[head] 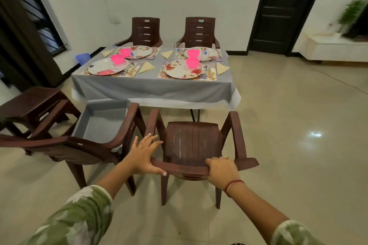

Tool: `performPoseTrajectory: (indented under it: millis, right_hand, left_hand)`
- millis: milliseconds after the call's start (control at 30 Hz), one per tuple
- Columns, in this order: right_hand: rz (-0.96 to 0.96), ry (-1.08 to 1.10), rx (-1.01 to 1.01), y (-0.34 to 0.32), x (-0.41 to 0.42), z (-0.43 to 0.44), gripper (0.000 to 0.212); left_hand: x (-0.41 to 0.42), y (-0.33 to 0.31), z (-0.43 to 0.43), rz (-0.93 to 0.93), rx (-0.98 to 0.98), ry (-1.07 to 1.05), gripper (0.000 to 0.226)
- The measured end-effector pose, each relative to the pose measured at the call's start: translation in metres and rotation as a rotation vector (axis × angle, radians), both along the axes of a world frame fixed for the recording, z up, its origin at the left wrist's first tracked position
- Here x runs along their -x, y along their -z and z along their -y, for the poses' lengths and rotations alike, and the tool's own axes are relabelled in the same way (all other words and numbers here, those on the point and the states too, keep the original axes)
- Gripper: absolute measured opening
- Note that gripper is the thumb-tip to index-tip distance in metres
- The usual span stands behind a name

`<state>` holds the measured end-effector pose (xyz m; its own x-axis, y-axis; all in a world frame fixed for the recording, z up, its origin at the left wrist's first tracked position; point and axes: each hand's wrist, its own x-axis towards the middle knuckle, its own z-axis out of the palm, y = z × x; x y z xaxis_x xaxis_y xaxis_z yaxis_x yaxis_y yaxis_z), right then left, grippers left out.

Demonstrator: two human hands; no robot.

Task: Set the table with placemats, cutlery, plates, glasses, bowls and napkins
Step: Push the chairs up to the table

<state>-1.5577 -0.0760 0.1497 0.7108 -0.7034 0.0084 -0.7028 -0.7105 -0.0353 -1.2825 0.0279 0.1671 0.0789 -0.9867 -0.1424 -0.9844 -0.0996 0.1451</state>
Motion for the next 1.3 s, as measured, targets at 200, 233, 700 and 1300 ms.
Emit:
performPoseTrajectory:
  millis: [200,233,700,1300]
  right_hand:
    - [-0.005,-0.100,-0.016,-0.008,-0.042,0.033,0.026]
    - [-0.015,-0.097,-0.016,-0.008,-0.045,0.039,0.026]
    - [-0.033,-0.064,-0.237,-0.017,-0.093,0.091,0.080]
    - [-0.119,-0.017,-0.087,-0.021,-0.110,0.089,0.098]
  left_hand:
    - [-0.033,-0.009,0.022,0.009,-0.126,-0.200,0.137]
    - [-0.034,-0.008,0.026,-0.018,-0.137,-0.220,0.137]
    - [-0.104,0.002,0.073,-0.171,-0.085,-0.150,0.120]
    - [-0.131,0.018,0.081,-0.244,0.012,0.004,0.093]
